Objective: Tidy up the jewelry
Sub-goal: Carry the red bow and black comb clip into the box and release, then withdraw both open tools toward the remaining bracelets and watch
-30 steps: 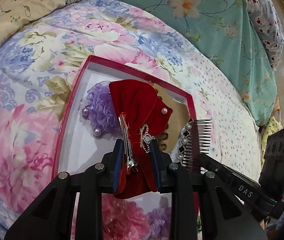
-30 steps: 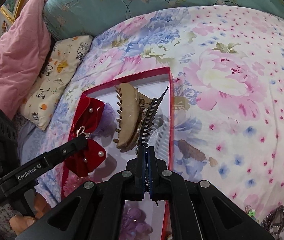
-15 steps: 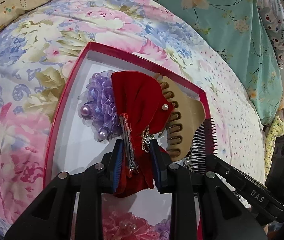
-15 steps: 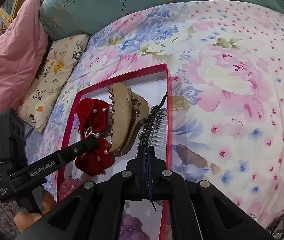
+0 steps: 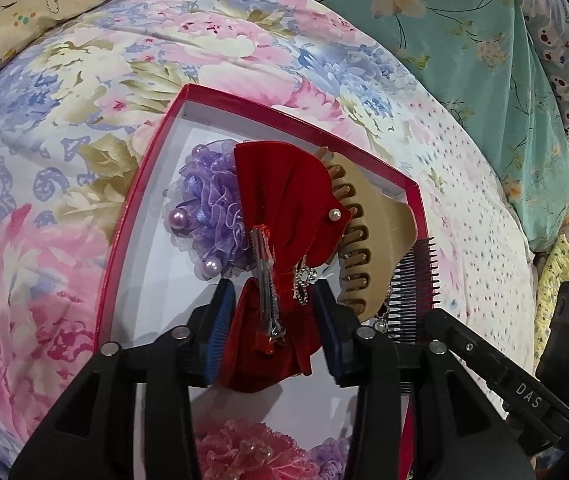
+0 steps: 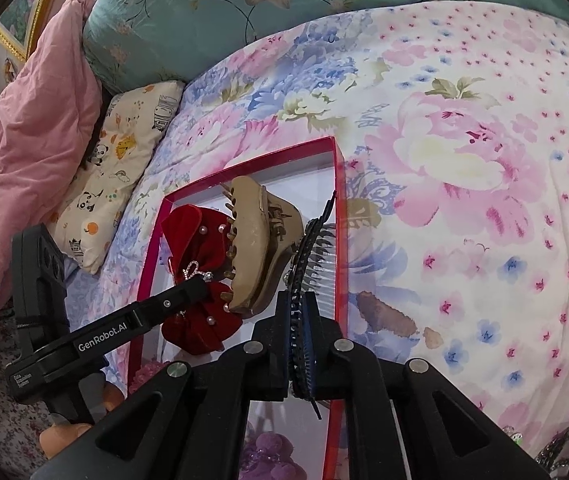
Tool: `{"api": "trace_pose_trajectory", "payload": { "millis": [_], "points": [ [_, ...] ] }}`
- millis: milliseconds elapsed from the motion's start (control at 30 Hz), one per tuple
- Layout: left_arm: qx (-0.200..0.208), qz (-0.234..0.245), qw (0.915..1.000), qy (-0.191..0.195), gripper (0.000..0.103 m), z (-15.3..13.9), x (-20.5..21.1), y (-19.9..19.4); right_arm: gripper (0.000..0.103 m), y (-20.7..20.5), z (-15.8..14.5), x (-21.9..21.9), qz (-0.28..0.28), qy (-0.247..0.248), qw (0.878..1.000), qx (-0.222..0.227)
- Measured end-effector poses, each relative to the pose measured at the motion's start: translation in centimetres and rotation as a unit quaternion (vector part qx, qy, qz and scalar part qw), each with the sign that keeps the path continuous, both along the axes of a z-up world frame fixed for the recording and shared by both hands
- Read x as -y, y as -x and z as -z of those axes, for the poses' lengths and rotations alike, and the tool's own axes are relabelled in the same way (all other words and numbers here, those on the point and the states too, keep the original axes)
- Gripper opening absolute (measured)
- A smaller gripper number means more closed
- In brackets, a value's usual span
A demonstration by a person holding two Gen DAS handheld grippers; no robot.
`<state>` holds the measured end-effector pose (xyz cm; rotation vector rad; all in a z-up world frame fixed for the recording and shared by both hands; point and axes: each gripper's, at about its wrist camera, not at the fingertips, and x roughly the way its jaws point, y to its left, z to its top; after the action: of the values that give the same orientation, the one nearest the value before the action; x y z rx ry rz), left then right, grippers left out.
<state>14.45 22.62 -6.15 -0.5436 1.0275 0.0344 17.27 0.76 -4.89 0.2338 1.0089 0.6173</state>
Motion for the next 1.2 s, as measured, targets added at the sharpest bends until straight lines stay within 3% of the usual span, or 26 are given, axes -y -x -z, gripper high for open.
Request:
{"api": "trace_pose_trajectory", "payload": {
  "millis": [167, 433, 633, 767, 967, 1200],
  "points": [
    [0.004, -0.002, 1.0000, -0.001, 0.041, -0.6, 0.0, 0.5, 0.028, 0.2, -0.2, 0.2, 0.002, -0.003, 1.000, 0.001],
    [0.013, -0.007, 0.9999, 0.000, 0.041, -1.9, 0.3, 2.1, 0.029, 1.0, -1.0, 1.3, 0.004, -0.014, 1.000, 0.007],
    [0.023, -0.012, 0.9996, 0.013, 0.041, -3.0, 0.8, 3.9, 0.045, 2.5, -1.5, 2.5, 0.001, -0.014, 1.000, 0.011],
    [0.040, -0.016, 0.9990, 0.014, 0.065, -4.3, 1.6, 5.3, 0.053, 3.6, -1.7, 3.7, 0.000, -0.016, 1.000, 0.014],
    [0.046, 0.003, 0.9989, 0.013, 0.065, -5.4, 3.6, 6.6, 0.066, 5.2, -2.2, 7.2, 0.018, -0.025, 0.999, 0.020],
    [0.036, 0.025, 0.9989, 0.018, 0.065, -5.2, 5.9, 8.5, 0.067, 7.2, -2.7, 11.9, 0.052, -0.030, 0.998, 0.027]
  ]
}}
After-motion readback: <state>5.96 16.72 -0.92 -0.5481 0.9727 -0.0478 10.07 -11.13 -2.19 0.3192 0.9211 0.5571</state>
